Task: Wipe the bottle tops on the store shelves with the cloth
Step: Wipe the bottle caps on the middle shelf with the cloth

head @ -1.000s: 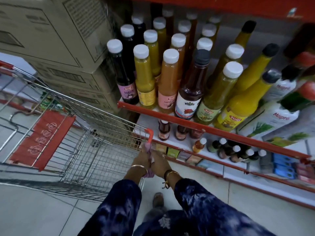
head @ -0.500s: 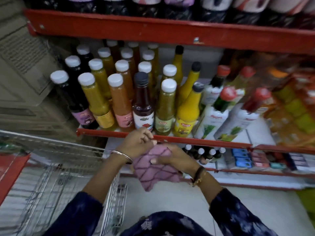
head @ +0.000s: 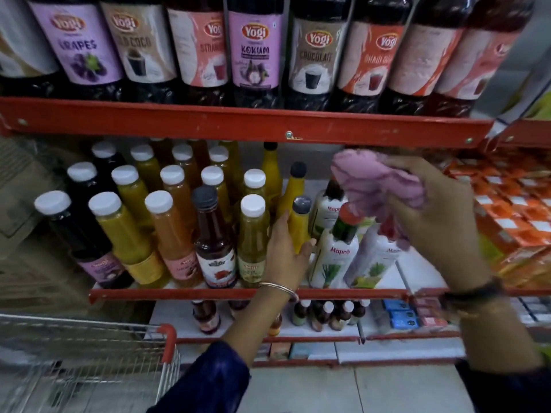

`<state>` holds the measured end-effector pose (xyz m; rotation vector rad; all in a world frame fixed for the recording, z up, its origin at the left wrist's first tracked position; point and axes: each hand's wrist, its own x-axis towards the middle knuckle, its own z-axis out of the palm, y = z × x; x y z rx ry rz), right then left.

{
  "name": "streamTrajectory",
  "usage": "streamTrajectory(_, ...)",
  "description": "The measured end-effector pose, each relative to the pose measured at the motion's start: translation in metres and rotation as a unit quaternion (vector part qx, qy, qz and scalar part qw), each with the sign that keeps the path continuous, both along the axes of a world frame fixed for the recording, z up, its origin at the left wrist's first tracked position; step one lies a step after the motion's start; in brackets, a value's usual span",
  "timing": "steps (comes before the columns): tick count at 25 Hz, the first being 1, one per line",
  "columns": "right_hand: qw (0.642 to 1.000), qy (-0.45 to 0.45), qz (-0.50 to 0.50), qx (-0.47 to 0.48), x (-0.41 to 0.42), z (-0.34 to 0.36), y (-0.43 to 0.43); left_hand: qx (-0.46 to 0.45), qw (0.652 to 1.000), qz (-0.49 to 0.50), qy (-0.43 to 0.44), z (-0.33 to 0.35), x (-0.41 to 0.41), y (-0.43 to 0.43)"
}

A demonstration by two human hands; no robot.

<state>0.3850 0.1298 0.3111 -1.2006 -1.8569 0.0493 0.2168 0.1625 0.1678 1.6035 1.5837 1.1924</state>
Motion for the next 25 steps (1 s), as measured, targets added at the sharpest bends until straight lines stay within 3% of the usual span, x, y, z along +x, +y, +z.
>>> streamTrajectory(2, 0.993, -0.103, -0.021, 0.054, -0.025, -0.006, 0.033, 0.01, 1.0, 0.015, 0.002, 0.0, -0.001, 0.008)
streamTrajectory(5, 0.97, -0.242, 0.011, -0.01, -0.059, -0.043, 0.067, 0.02, 0.999, 0.019, 0.02, -0.002, -0.009, 0.015)
streamTrajectory(7, 0.96, -0.273, 0.042, -0.037, -0.063, -0.063, 0.066, 0.02, 0.999, 0.02, 0.022, -0.002, -0.013, 0.017)
streamTrajectory(11, 0.957, -0.277, 0.022, 0.078, -0.038, -0.069, 0.047, 0.036, 0.999, 0.006, 0.024, -0.004, -0.012, 0.018)
streamTrajectory(15, 0.959, -0.28, 0.002, 0.05, -0.052, -0.062, 0.066, 0.041, 0.997, 0.017, 0.055, -0.002, -0.012, 0.021)
streamTrajectory(20, 0.956, -0.279, 0.062, 0.067, -0.042, -0.059, 0.054, 0.038, 0.998, 0.005, 0.053, -0.004, -0.009, 0.019)
streamTrajectory(23, 0.986, -0.155, 0.053, 0.007, -0.007, -0.034, 0.048, 0.029, 0.999, 0.024, 0.036, -0.007, -0.003, 0.011)
streamTrajectory(25, 0.998, -0.05, -0.001, 0.027, 0.016, -0.02, 0.049, 0.099, 0.994, 0.035, 0.04, -0.007, 0.008, -0.007)
